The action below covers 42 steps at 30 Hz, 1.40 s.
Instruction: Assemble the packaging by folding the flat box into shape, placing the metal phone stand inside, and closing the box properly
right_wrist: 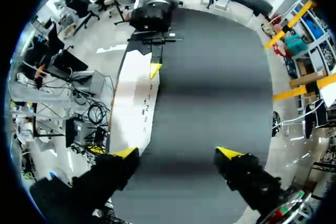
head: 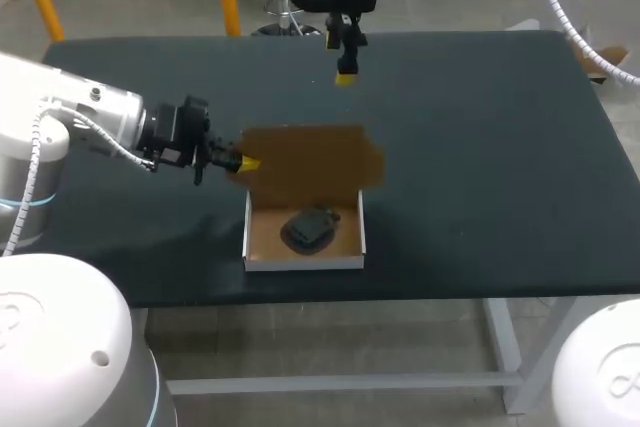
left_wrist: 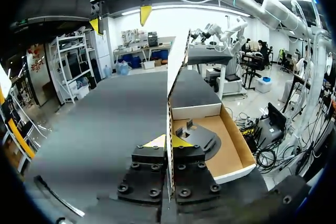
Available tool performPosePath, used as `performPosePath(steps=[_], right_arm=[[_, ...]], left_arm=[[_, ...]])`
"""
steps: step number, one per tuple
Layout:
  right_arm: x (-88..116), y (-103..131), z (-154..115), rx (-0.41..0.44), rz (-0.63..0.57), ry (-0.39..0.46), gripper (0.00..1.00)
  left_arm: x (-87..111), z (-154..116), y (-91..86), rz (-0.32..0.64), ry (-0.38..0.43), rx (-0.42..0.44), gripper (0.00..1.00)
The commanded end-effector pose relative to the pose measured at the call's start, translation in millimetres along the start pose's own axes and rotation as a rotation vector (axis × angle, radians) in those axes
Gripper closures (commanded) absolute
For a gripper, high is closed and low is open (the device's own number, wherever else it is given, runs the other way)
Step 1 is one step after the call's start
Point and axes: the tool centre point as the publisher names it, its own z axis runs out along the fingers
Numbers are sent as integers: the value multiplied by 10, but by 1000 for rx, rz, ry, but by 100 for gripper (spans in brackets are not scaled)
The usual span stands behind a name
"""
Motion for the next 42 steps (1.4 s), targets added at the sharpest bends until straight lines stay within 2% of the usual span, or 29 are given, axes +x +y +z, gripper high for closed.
performPosePath(steps=[1, 9, 26, 27, 29, 33, 42], right_arm=[[-55, 160, 20, 60, 45, -10, 0], [-79, 296, 89, 138, 112, -36, 0], [35, 410, 250, 109, 141, -22, 0], [42, 413, 262, 107, 142, -22, 17], [57, 415, 285, 99, 137, -25, 33], [94, 412, 334, 62, 103, -16, 56], [200, 420, 427, 41, 79, 2, 55]], left_arm=[[9, 5, 8, 1, 0, 1, 100], [9, 5, 8, 1, 0, 1, 100], [9, 5, 8, 1, 0, 1, 100], [9, 5, 8, 1, 0, 1, 100], [9, 5, 8, 1, 0, 1, 100], [9, 5, 8, 1, 0, 1, 100], [9, 5, 8, 1, 0, 1, 100]])
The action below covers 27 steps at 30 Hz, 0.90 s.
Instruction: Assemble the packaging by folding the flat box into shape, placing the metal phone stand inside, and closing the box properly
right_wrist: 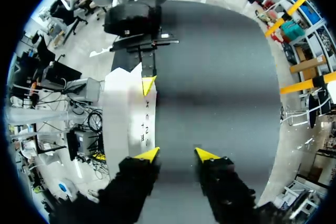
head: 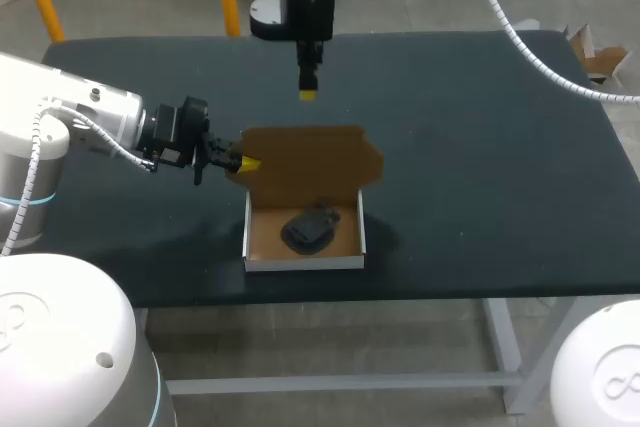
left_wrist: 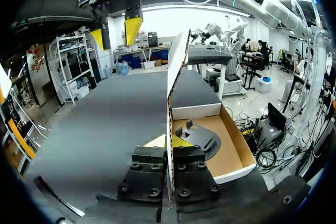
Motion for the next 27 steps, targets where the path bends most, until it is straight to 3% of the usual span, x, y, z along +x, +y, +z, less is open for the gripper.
performPosePath(steps=[1, 27], right_arm=[[84, -33, 32, -12, -9, -10, 55], [442, 31, 26, -16, -59, -26, 57]], left_arm=[[9, 7, 8, 0, 0, 0, 100], [9, 7, 8, 0, 0, 0, 100]])
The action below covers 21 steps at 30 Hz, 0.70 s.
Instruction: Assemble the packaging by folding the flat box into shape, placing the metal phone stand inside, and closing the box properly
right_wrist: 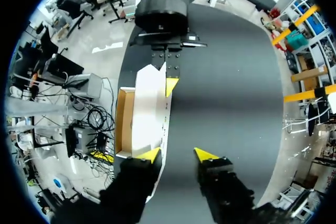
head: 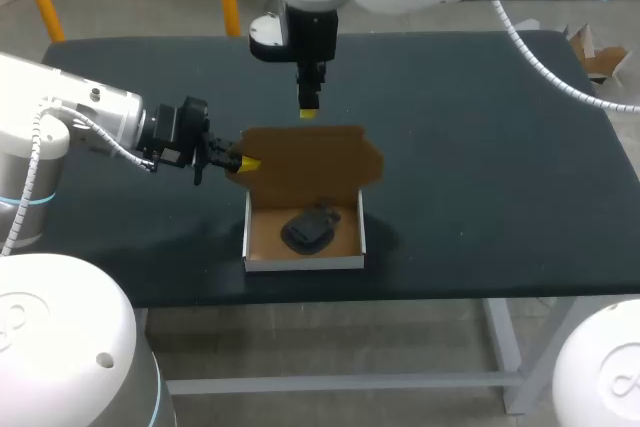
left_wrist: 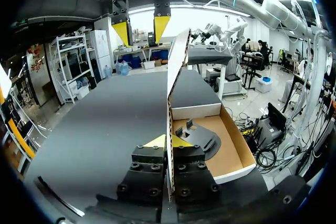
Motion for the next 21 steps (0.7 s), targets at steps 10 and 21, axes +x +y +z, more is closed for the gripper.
performPosePath(steps=[10, 21], right_arm=[[211, 47, 21, -4, -13, -12, 59], [351, 82, 56, 2, -16, -18, 58]], left_arm=[[8, 7, 8, 0, 1, 1, 100], [8, 7, 8, 0, 1, 1, 100]])
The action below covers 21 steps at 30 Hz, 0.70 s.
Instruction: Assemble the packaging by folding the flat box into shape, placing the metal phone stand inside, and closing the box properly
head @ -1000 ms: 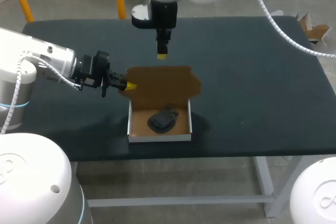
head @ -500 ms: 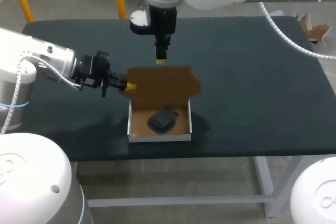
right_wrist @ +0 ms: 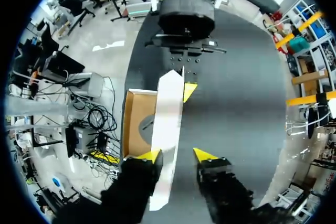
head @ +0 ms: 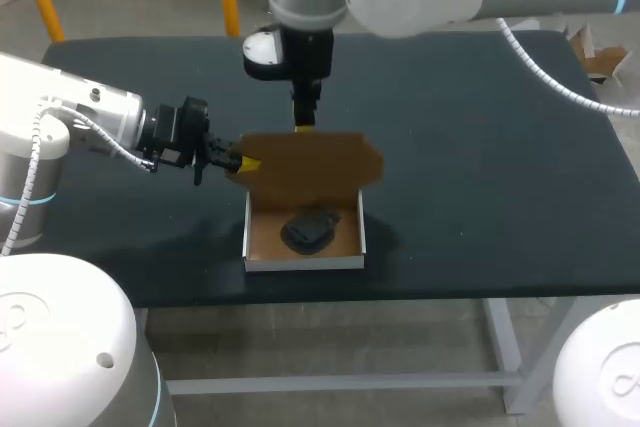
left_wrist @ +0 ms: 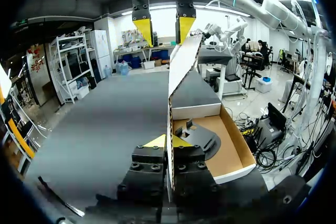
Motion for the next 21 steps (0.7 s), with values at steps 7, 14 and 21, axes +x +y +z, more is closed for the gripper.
performPosePath(steps=[7, 14, 21], right_arm=[[91, -4, 86, 8, 6, -5, 55], [98, 7, 133, 11, 2, -5, 52], [84, 15, 162, 16, -10, -1, 44]], left_arm=[[6, 6, 7, 0, 0, 0, 100], [6, 6, 7, 0, 0, 0, 100], [6, 6, 7, 0, 0, 0, 100]])
